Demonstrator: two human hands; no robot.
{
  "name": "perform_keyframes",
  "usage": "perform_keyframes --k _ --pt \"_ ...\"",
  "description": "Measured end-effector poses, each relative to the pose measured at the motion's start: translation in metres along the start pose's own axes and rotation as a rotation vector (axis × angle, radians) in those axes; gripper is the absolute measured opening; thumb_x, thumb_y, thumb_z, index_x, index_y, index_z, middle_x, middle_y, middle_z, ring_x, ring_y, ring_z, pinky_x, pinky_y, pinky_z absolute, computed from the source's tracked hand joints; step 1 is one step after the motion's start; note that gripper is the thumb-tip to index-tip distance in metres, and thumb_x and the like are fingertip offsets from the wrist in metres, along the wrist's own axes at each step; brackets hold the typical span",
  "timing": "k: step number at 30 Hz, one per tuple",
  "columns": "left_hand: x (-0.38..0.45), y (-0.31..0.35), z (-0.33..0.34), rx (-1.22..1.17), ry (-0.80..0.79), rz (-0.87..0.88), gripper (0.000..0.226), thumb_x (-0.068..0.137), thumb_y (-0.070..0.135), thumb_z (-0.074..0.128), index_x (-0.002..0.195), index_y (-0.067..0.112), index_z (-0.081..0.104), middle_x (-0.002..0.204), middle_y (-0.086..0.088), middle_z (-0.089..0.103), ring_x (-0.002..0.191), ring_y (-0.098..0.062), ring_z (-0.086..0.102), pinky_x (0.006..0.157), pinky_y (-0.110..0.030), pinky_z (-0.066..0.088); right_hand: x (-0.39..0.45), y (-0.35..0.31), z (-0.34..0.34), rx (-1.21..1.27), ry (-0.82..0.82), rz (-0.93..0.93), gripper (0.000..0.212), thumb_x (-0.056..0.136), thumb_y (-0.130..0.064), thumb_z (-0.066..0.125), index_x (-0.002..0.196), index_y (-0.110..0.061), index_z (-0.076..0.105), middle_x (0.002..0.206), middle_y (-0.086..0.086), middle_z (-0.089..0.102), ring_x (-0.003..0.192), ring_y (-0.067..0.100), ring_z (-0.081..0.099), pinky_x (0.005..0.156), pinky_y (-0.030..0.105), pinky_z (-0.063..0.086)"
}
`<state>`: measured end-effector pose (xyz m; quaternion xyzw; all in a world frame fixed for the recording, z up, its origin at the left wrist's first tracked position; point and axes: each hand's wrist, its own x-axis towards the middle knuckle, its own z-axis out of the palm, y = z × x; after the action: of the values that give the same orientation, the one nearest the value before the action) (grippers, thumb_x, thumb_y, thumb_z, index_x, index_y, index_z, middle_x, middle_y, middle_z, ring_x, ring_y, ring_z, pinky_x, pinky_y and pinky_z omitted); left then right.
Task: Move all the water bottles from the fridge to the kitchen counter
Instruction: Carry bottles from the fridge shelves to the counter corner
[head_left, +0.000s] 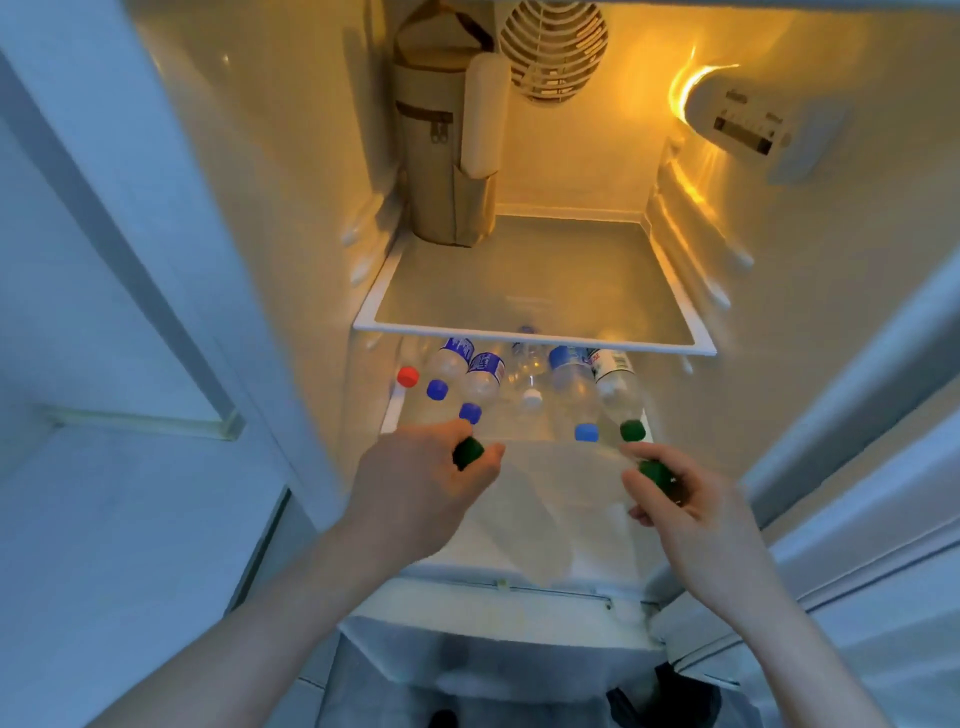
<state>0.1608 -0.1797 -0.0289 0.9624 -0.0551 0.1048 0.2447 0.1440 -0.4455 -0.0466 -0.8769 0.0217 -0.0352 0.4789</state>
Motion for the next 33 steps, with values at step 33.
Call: perform_keyframes --k 33 --pt "-0.343 0.011 -0.014 0.185 0.100 -0.933 0.032 0.086 0.062 0.060 0.088 0.031 0.053 0.070 0.010 0.063 0.071 -0.010 0.059 0.060 -0.031 0.049 -0.137 -0.022 0.113 -0.564 -0.991 -0.719 0.016 0.083 -0.045 0.063 0.091 -0.031 0.063 0.090 -0.011 0.066 0.082 0.012 0.062 0.078 0.038 0.054"
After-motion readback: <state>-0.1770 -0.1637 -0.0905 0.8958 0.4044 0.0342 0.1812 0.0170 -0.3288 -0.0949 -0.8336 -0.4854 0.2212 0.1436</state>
